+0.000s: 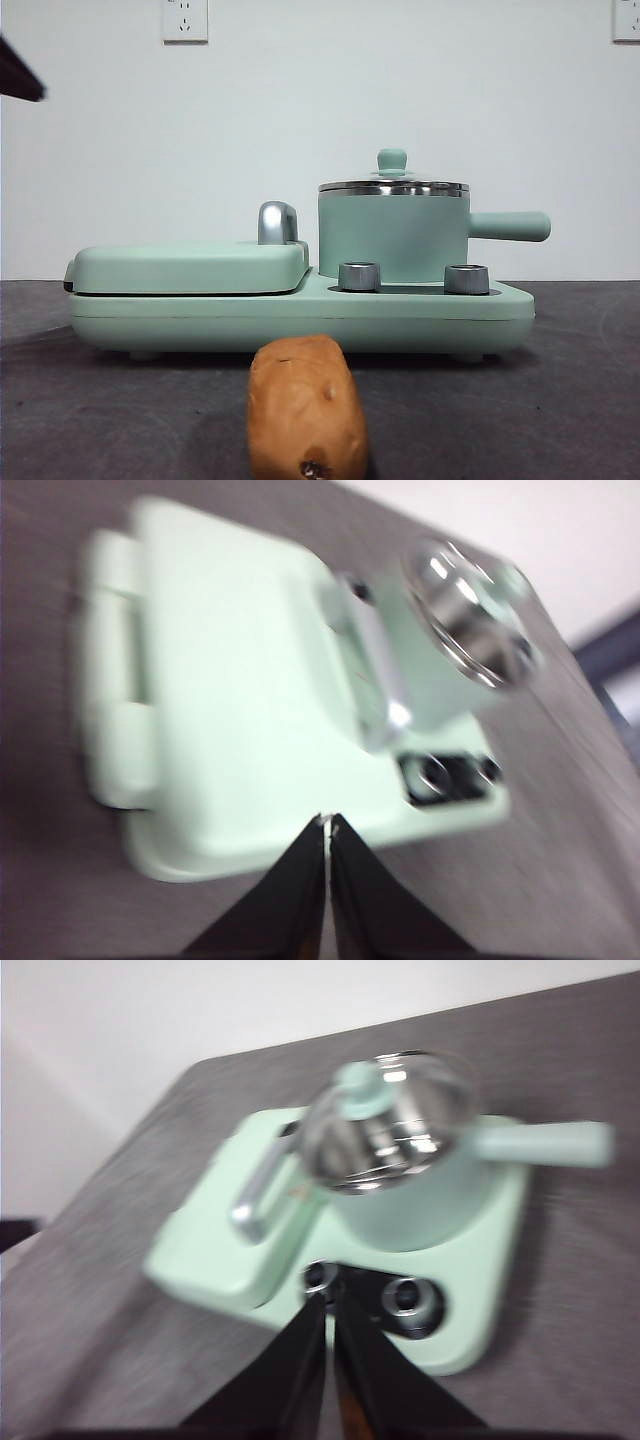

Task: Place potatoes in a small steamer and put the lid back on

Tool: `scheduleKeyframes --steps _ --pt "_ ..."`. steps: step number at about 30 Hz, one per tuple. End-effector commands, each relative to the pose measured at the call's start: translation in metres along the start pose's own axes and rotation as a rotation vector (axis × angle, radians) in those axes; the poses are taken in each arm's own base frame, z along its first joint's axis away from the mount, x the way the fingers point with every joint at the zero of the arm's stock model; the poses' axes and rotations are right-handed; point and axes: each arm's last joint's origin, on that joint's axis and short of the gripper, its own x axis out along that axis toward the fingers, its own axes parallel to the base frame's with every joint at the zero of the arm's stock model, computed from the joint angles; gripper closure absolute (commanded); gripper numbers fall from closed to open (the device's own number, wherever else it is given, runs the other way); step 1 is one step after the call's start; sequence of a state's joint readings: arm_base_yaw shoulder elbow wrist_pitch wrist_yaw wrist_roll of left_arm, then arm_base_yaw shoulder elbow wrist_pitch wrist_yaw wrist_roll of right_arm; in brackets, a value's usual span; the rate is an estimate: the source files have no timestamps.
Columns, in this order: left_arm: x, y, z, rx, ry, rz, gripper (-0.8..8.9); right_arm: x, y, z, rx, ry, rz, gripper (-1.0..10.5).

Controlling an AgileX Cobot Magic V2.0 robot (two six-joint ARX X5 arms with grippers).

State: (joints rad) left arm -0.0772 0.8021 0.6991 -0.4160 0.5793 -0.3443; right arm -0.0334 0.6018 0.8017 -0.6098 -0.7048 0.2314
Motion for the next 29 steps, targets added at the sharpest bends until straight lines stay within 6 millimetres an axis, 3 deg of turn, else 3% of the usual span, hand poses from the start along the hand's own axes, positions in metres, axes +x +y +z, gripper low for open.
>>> scheduleKeyframes --steps 1,6,15,17,22,25,29 --pt "0.007 -0.005 0.014 0.074 0.056 -0.106 8.05 0.002 0.003 0.009 -0.059 0.024 0.065 9.3" --pt "0.022 -0.011 0.029 0.111 0.141 -0.231 8.05 0.008 0.002 0.015 -0.081 0.061 0.146 9.3" --pt "0.036 -0.009 0.035 0.209 0.127 -0.257 7.84 0.009 0.001 0.015 -0.092 0.065 0.126 9.2" --pt "0.036 -0.009 0.035 0.210 0.126 -0.254 7.03 0.010 0.000 0.014 -0.091 0.066 0.125 8.2" --pt "0.036 -0.009 0.035 0.207 0.128 -0.253 3.70 0.010 0.000 0.015 -0.091 0.065 0.125 5.2" --pt "0.036 -0.009 0.035 0.203 0.129 -0.253 3.34 0.010 0.000 0.015 -0.092 0.065 0.125 3.8" --pt "0.036 -0.009 0.035 0.206 0.127 -0.254 3.36 0.010 0.000 0.015 -0.091 0.066 0.126 3.6"
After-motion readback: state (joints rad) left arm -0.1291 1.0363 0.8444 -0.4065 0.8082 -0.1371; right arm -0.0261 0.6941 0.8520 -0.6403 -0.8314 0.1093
